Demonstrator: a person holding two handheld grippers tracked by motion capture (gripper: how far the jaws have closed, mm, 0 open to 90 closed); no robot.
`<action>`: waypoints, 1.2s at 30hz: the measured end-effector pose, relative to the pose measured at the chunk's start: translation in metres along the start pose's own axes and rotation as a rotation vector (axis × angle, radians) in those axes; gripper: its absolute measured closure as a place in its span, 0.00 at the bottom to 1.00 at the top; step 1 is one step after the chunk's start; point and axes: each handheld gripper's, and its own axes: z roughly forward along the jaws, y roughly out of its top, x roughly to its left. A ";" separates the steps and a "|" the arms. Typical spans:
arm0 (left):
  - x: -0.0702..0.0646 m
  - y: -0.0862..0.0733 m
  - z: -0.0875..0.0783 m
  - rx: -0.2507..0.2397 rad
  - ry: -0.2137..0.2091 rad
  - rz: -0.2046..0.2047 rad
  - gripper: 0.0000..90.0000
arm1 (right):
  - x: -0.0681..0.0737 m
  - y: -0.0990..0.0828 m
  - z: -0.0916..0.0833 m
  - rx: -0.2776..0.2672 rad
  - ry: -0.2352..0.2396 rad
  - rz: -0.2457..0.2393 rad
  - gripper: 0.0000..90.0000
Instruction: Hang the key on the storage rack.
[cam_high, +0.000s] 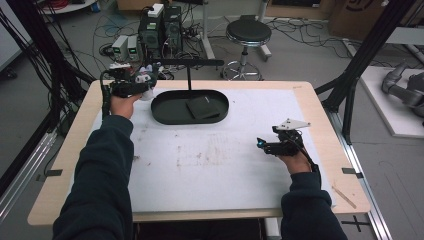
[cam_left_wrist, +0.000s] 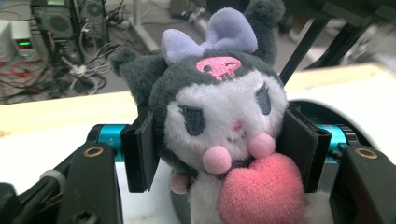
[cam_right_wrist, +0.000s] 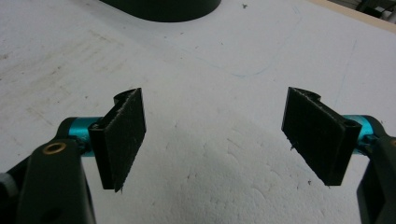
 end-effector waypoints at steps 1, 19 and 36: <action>-0.001 -0.002 0.002 0.005 0.011 0.007 0.41 | 0.000 0.000 0.000 0.001 0.000 -0.001 0.25; 0.002 -0.042 -0.019 -0.019 0.010 -0.038 0.27 | 0.002 -0.002 -0.003 -0.012 0.012 -0.015 0.25; -0.034 -0.088 -0.103 -0.214 -0.108 0.140 0.25 | 0.007 -0.002 -0.010 -0.033 0.027 -0.028 0.24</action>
